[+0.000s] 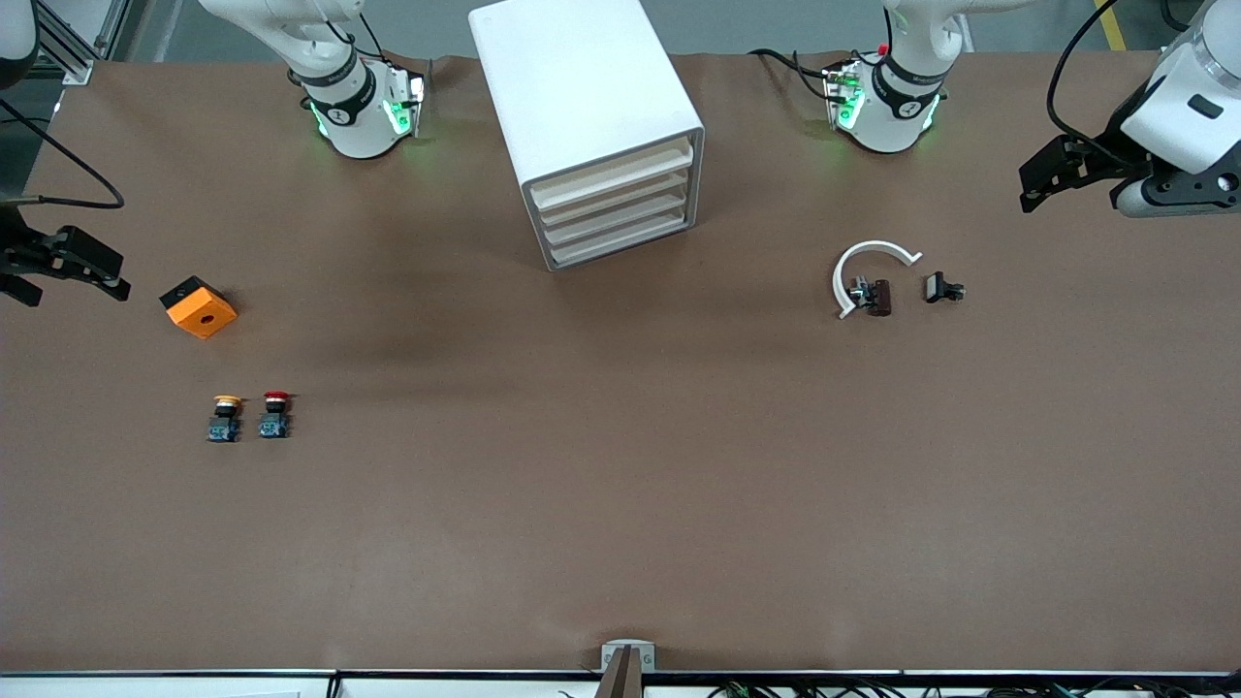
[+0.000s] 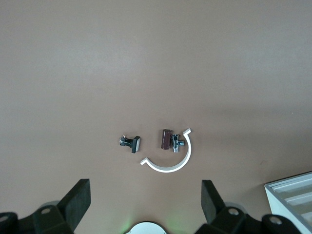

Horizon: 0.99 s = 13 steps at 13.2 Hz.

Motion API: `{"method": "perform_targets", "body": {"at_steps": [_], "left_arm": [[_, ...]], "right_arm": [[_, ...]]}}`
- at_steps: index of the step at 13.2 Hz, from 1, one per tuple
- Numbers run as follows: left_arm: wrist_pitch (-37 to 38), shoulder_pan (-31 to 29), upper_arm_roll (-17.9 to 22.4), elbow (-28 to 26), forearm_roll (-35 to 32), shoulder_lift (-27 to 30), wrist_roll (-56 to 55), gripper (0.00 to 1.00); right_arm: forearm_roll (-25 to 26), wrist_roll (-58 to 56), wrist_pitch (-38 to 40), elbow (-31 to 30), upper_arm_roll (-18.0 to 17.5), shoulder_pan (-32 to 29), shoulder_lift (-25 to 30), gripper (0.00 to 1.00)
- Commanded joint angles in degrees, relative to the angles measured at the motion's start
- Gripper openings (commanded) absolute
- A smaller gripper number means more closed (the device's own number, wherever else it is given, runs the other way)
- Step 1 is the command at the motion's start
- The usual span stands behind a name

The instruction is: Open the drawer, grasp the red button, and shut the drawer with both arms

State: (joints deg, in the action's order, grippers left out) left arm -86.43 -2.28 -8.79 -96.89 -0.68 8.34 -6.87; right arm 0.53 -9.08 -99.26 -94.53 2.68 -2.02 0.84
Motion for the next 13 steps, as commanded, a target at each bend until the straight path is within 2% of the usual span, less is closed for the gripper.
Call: {"method": "perform_targets", "body": {"at_steps": [1, 13], "left_arm": [[0.2, 0.1, -0.6, 1.6, -0.5, -0.7, 0.1, 1.0], [0.2, -0.3, -0.1, 2.3, -0.5, -1.8, 0.5, 1.0]], "right_arm": [[0.7, 0.6, 2.1, 2.1, 0.0, 3.1, -0.4, 1.0], [0.8, -0.4, 3.0, 3.6, 0.5, 1.8, -0.8, 1.0]]}}
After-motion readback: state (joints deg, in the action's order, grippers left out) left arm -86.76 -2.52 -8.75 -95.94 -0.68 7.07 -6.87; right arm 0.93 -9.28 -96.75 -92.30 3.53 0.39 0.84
